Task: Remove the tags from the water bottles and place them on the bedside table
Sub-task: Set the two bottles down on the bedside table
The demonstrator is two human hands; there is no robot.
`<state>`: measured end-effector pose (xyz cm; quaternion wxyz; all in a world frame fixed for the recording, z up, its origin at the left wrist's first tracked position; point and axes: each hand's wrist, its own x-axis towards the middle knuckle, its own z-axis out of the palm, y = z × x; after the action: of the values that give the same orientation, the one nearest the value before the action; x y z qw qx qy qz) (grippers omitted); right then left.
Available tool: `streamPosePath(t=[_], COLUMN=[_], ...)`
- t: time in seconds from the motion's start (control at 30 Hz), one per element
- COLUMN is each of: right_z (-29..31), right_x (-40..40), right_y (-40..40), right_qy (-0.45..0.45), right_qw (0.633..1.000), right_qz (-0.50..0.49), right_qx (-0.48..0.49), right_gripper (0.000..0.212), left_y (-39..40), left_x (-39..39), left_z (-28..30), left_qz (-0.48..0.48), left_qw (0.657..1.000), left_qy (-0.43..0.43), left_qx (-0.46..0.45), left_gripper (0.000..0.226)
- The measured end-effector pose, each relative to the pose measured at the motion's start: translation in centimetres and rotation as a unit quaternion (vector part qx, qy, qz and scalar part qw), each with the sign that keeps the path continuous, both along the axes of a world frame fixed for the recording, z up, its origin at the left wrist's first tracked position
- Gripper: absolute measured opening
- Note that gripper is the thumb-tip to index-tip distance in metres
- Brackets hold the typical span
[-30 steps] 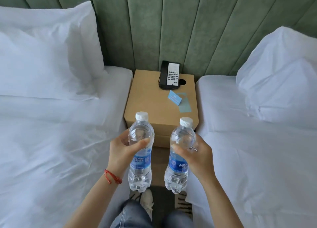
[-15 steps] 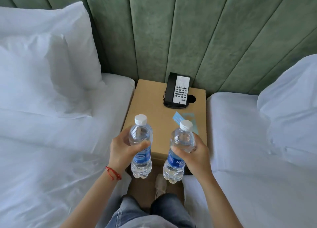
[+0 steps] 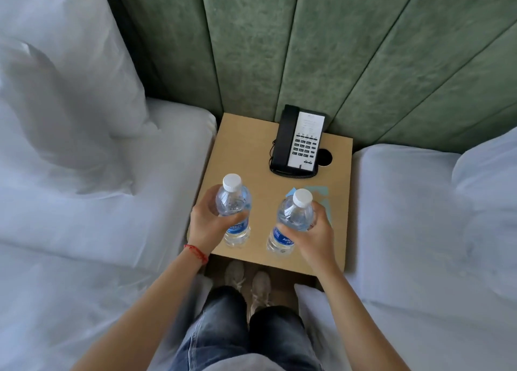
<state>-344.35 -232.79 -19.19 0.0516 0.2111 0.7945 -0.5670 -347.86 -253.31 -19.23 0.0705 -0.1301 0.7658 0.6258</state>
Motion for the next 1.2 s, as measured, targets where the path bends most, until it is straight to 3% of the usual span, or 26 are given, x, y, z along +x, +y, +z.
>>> streamPosePath(t=[0.2,0.5,1.2], right_z=[-3.4,-6.9,-11.3], right_x=[-3.9,-8.0,-7.2], right_y=[-0.9,-1.4,-1.7], right_qy=[-0.009,-0.009,-0.052], right_qw=[0.998,0.997,0.995], right_qz=[-0.069,-0.071,-0.070], right_qx=[0.003,0.033,0.057], right_gripper=[0.068,0.065,0.067], left_y=[0.0,-0.3,-1.6], left_x=[-4.5,-8.7,-7.4], left_z=[-3.6,-7.5,-10.9], left_qz=[-0.019,-0.033,-0.024], left_qw=[1.000,0.997,0.993], left_qy=[-0.022,-0.054,-0.096], left_qx=[-0.004,-0.039,-0.071], left_gripper=[0.063,0.067,0.067])
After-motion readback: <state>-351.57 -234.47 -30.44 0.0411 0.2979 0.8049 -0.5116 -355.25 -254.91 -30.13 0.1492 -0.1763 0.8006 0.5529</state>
